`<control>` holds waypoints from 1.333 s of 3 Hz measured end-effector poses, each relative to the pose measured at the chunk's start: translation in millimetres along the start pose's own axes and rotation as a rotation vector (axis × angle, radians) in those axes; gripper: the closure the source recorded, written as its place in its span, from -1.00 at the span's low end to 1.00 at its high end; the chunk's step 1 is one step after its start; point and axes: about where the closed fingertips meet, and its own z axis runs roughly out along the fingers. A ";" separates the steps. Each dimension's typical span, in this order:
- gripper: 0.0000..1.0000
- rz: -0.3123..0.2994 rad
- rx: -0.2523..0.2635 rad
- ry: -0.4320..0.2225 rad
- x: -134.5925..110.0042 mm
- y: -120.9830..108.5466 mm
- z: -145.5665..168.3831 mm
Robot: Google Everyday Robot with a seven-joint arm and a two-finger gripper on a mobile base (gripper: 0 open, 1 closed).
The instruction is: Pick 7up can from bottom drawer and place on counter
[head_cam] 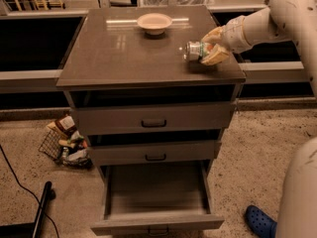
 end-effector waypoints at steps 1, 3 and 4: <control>-0.31 0.006 0.012 0.005 1.3 -5.1 4.1; -1.00 0.012 0.025 0.012 2.6 -11.7 9.6; -1.00 0.013 0.026 0.011 15.4 -13.3 36.0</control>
Offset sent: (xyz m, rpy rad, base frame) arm 0.0136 -0.0042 0.0059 0.0024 -0.0191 -0.0390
